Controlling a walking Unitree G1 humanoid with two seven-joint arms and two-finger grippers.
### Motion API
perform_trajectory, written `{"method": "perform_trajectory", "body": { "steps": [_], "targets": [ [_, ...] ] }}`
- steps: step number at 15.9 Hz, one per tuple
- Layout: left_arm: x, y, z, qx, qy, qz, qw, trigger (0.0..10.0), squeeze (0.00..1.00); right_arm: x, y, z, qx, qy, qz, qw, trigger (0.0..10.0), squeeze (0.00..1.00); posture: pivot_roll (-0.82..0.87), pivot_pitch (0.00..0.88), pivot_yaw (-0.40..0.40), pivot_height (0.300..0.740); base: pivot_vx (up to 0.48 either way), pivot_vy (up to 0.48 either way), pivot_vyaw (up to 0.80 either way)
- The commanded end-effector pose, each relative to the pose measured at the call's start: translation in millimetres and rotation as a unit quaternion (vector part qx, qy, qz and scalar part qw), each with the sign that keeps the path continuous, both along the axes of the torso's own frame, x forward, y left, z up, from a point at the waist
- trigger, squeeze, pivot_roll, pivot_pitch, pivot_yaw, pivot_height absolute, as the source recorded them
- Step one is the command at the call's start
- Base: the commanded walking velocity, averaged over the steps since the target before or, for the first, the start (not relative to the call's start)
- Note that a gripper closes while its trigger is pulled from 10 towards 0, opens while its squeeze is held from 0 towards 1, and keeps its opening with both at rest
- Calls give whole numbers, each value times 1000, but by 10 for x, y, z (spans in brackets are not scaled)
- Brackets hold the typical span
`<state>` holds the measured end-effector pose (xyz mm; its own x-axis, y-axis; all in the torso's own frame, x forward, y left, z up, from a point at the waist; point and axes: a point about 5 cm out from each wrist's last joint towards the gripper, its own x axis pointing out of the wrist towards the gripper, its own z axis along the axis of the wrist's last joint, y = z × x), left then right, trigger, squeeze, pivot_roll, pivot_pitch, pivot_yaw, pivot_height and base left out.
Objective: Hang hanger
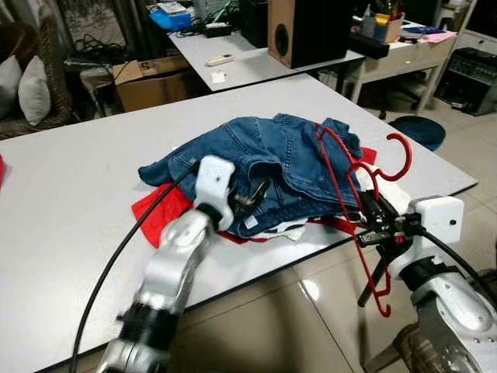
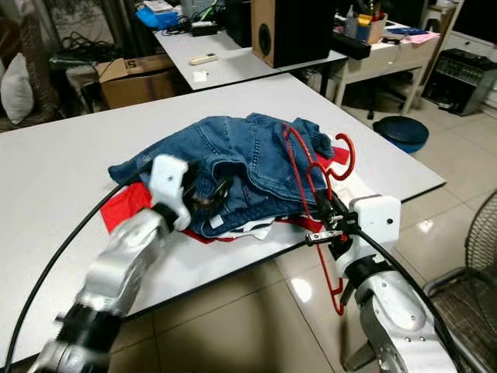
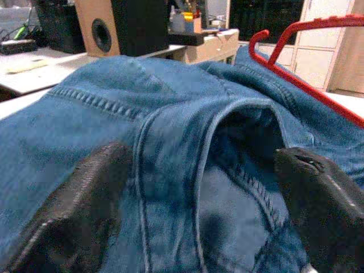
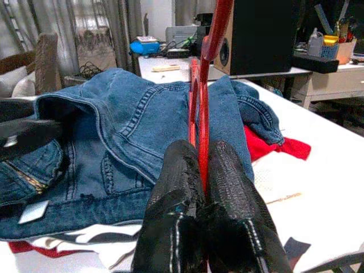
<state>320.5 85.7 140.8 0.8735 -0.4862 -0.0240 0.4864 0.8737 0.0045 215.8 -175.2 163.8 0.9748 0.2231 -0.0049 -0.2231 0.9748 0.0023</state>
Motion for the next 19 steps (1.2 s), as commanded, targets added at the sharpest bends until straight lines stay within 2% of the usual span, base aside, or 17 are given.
{"method": "perform_trajectory", "body": {
  "steps": [1,3,5,8,12,14,16,19],
  "targets": [
    [57,25,41,-4,-7,10,1000,0,0,-9,17,54,1,-16,4,1000,10000,0,-65,0,97,740,0,0,0],
    [101,23,37,-4,-5,13,1000,0,0,-35,18,46,-4,-15,15,1000,10000,0,-70,0,100,740,0,0,0],
    [159,85,-2,14,1,41,999,0,0,-92,21,47,-14,-14,36,999,10000,0,-84,0,108,740,0,0,0],
    [169,119,-19,33,4,45,998,0,0,-155,23,49,-22,-10,49,999,10000,0,-91,0,113,740,0,0,0],
    [184,169,37,53,1,37,998,0,0,-375,66,70,-34,8,128,991,10000,0,-101,15,125,740,0,0,0],
    [207,161,135,49,-8,23,999,0,0,-503,42,74,-40,32,173,984,10000,0,-91,21,125,740,0,0,0],
    [269,131,315,37,-21,-3,999,0,0,-678,-30,125,-52,55,217,973,10000,0,-82,29,128,740,0,0,0],
    [391,99,487,19,-35,-9,999,0,0,-761,-90,142,-56,76,233,968,10000,0,-83,30,136,740,0,0,0]
  ]
}}
